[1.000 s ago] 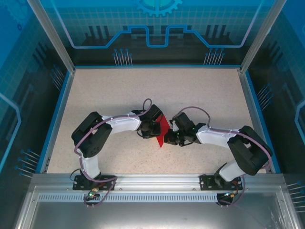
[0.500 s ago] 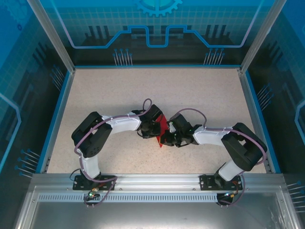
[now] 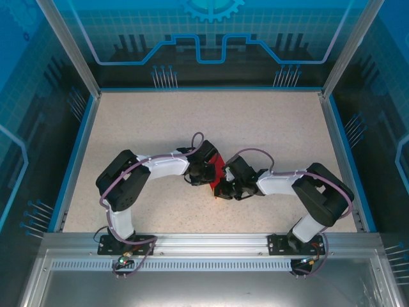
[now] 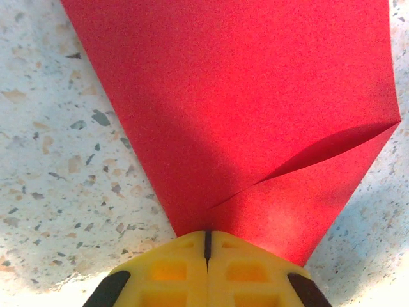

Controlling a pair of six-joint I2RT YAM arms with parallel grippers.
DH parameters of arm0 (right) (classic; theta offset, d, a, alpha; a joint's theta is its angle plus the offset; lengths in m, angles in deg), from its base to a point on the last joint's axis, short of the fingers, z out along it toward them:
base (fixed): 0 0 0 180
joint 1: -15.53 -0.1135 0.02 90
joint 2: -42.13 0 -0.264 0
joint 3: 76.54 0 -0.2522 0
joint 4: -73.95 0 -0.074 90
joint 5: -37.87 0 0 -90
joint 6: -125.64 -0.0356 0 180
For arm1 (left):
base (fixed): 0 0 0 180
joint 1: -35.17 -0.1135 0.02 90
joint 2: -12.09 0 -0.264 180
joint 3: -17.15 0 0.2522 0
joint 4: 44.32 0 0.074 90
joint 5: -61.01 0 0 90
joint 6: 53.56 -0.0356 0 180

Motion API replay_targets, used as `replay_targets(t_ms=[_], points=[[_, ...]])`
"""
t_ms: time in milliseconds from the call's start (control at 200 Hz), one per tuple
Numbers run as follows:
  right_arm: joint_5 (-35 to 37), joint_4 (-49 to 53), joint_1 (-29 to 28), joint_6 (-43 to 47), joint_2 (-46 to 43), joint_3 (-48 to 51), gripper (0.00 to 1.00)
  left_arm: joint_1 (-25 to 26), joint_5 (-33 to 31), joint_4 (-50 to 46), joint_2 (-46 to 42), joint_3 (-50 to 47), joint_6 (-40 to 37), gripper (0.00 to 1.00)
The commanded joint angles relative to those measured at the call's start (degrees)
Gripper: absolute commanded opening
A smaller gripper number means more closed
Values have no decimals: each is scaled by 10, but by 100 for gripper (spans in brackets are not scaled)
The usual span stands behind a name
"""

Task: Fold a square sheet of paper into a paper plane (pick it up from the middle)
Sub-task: Third fold the triangle at the center of the table.

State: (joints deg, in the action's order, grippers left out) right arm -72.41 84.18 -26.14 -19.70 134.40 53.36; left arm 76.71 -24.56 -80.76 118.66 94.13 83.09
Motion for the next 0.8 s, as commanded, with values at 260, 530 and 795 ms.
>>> replay_targets(t_ms=[260, 530, 795], points=[[-5, -2, -18, -6, 22, 22, 0, 0, -61, -80, 31, -20, 10, 0], [-15, -6, -9, -2, -18, 25, 0, 0, -63, -80, 31, -20, 9, 0], [-4, 48, 47, 46, -39, -25, 0, 0, -63, -80, 29, -18, 5, 0]])
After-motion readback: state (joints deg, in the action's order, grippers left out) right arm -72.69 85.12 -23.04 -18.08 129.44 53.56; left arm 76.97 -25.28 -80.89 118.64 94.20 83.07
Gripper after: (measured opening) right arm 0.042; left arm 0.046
